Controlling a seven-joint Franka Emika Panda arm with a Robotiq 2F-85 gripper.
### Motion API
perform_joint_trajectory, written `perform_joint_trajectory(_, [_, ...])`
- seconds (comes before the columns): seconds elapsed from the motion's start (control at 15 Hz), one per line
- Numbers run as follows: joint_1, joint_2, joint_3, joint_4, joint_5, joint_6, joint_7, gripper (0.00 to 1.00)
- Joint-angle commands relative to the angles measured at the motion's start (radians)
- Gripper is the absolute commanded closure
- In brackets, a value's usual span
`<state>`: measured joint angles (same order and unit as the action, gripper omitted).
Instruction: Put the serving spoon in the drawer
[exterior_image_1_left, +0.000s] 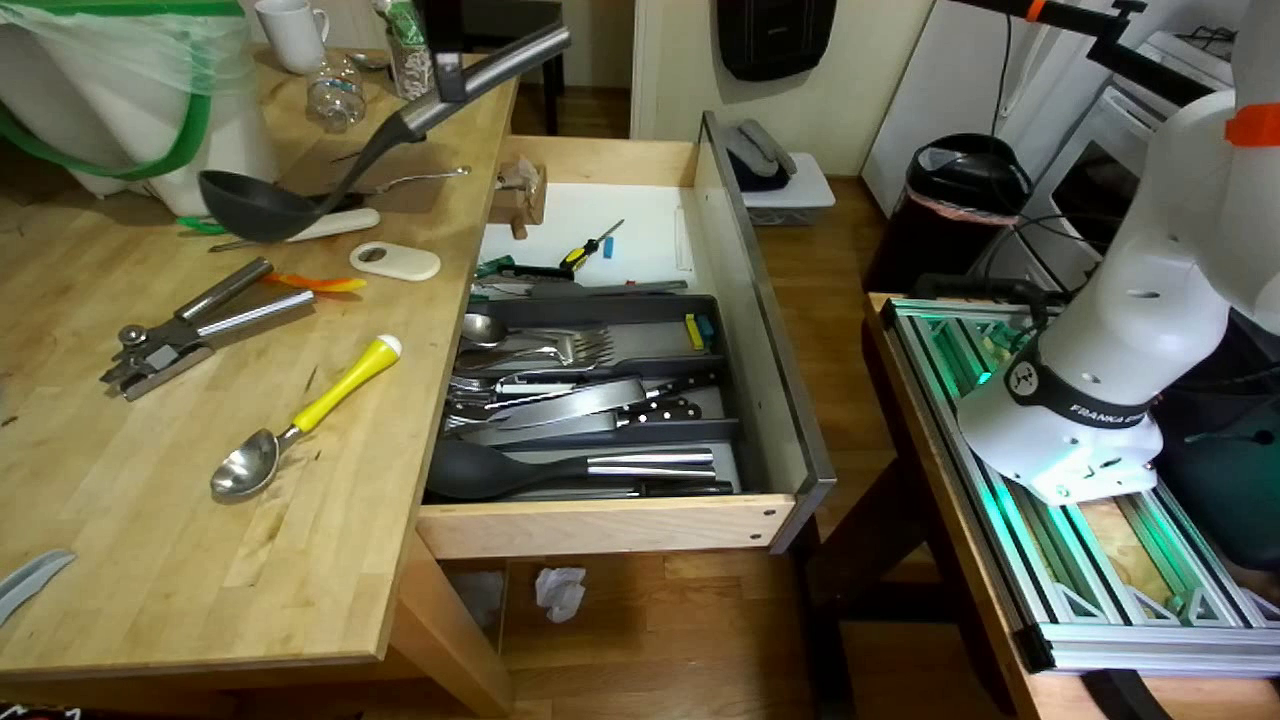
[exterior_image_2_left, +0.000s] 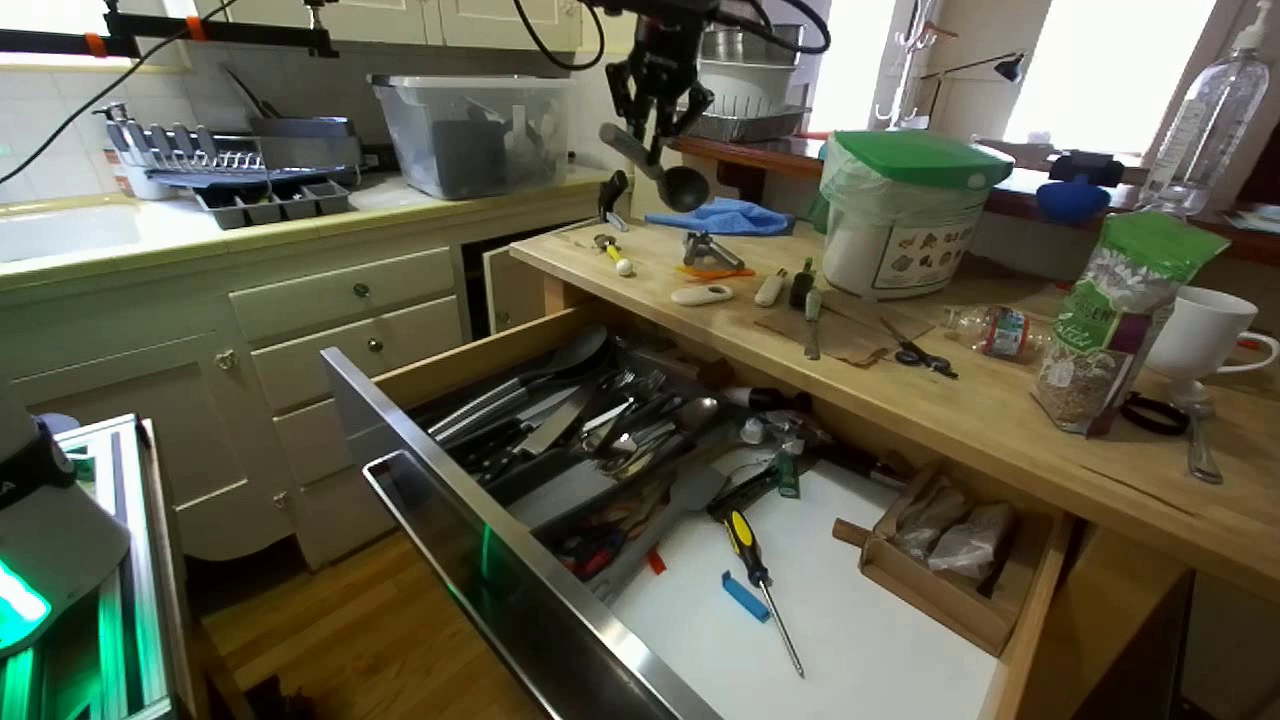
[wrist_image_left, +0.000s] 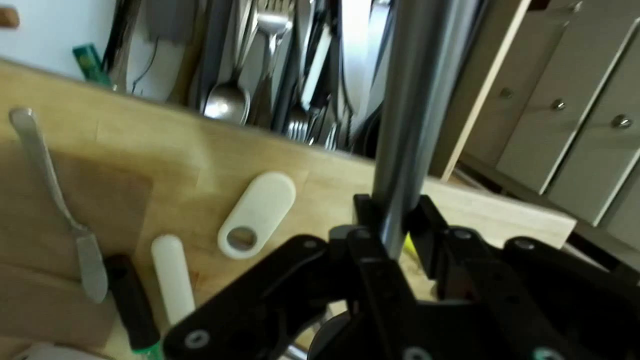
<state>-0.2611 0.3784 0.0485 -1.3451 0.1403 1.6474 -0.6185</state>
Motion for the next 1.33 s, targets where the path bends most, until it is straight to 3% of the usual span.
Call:
perform_joint_trajectory(0.0, [-0.033, -0.110, -0.015, -0.044, 0.031, -0.265, 0.022, 0.94])
perform_joint_trajectory(0.13, [-0.028, -0.144, -0.050, -0.054, 0.067, -0.400, -0.025, 0.94])
perform_joint_trajectory(0.33, [-0.036, -0.179, -0.091, -0.117, 0.079, -0.495, -0.088, 0.94])
perform_joint_trajectory(0.47, [-0.039, -0.209, -0.126, -0.213, 0.057, -0.429, -0.142, 0.94])
perform_joint_trajectory(0.53, [-0.012, -0.159, -0.123, -0.101, 0.054, -0.468, -0.093, 0.77])
perform_joint_trajectory(0.8, [-0.024, -0.170, -0.149, -0.173, 0.053, -0.454, -0.132, 0.77])
perform_joint_trajectory(0.87, [-0.023, -0.173, -0.148, -0.175, 0.053, -0.454, -0.132, 0.94])
perform_joint_trajectory(1.07, [0.020, -0.194, -0.139, -0.249, 0.013, -0.323, -0.052, 0.94])
perform_joint_trajectory(1.27, [0.055, -0.258, -0.130, -0.386, 0.017, -0.304, 0.036, 0.94])
